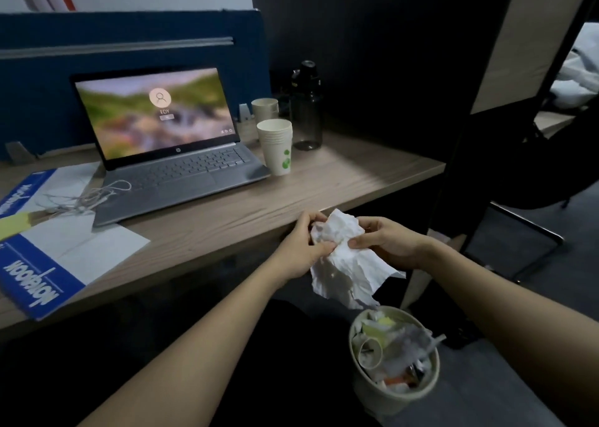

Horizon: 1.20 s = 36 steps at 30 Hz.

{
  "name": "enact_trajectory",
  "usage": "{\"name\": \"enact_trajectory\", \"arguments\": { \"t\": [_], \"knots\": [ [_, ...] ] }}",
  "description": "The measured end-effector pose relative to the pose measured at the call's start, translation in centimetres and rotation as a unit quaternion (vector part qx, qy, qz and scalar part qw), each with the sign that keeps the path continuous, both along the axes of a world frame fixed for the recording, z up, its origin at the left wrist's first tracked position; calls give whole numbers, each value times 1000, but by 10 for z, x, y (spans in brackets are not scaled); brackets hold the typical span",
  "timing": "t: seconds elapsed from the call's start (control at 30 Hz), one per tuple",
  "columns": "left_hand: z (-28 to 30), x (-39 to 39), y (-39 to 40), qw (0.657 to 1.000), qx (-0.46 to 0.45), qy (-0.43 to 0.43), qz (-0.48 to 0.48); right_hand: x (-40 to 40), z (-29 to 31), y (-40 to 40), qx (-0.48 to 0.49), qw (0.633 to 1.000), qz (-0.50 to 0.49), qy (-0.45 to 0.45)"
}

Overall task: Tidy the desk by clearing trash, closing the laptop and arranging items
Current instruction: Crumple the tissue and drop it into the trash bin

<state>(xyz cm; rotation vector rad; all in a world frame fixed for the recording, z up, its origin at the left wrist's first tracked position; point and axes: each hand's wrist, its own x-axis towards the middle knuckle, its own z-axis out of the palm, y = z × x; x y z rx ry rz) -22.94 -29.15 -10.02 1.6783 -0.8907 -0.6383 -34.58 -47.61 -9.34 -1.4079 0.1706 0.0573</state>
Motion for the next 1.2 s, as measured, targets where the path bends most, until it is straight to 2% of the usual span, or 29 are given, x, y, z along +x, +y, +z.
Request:
{"name": "enact_trajectory", "arguments": {
  "t": [0.1,0.2,0.27,0.4,0.6,0.73,0.87,1.2],
  "knots": [
    [-20,-6,-10,998,-6,-52,21,-4,-27,-9,4,1000,-12,11],
    [-44,-12,-17,998,20,-66,5,-8,-56,-19,11,999,-29,32],
    [-69,-12,-25,999,38,-37,9,-10,-79,-26,10,997,-49,62],
    [-118,-14,-43,993,88,79,30,-16,-124,-36,-22,986,-123,108],
    [-169,-25,-81,949,242,201,2,-30,-183,-48,-50,962,-208,167],
    [-191,-35,-109,932,276,235,-3,-40,-218,-62,-41,935,-280,213],
    [-221,-44,-121,903,286,319,5,-49,-250,-74,-48,905,-332,261],
    [-258,-29,-131,886,326,329,17,-43,-324,-94,-81,839,-391,370]
  ]
}}
